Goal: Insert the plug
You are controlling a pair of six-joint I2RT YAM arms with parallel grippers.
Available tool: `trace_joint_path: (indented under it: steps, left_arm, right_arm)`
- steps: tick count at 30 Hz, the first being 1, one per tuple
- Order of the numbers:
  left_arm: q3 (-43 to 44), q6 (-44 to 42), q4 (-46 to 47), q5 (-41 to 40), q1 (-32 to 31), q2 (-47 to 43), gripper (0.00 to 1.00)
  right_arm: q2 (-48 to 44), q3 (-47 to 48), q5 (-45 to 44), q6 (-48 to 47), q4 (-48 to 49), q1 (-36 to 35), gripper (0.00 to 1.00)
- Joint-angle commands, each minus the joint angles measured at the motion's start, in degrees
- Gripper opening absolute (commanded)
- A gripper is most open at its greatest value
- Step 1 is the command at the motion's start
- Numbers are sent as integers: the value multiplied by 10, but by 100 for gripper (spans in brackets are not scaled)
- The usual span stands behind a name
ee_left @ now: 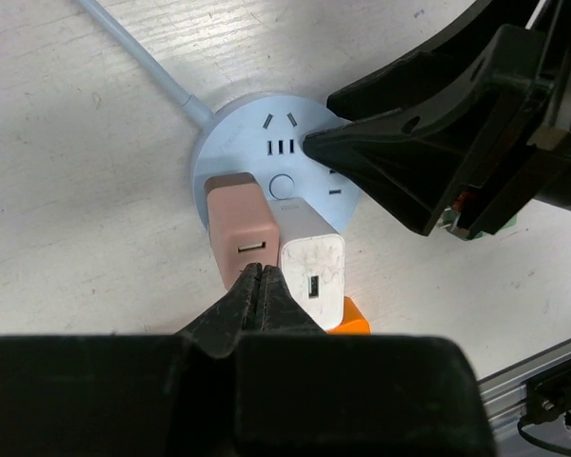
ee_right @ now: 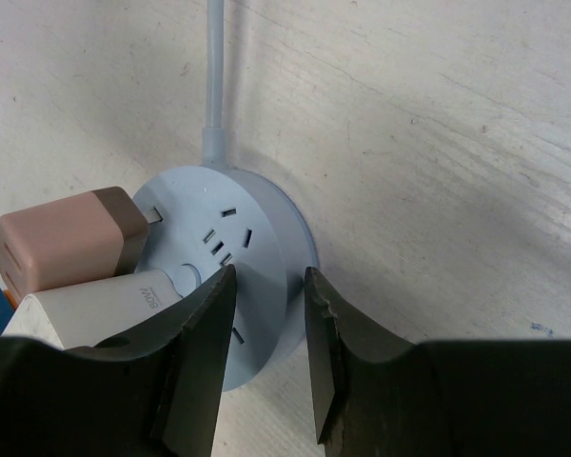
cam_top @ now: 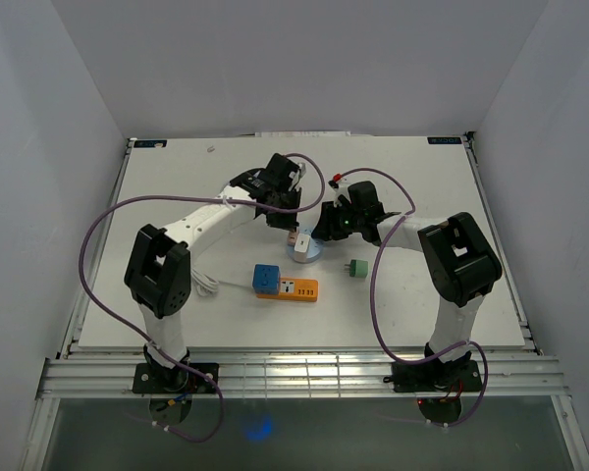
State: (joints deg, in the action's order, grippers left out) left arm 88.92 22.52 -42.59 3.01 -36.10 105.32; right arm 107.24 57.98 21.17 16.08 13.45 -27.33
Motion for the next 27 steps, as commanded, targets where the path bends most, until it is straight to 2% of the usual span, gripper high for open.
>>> trace_joint_path:
  steps: [1,18,27]
  left_arm:
    - [21,-6,12,1,4,12,0]
    - [16,-3,23,-11,9,60,0]
    - [-43,2,45,-8,11,54,0]
  right_arm:
    - [-5,9,-2,-7,-10,0,41]
    - [-6,3,2,-7,-4,-1,41]
    - [-1,3,5,-6,-2,-1,40]
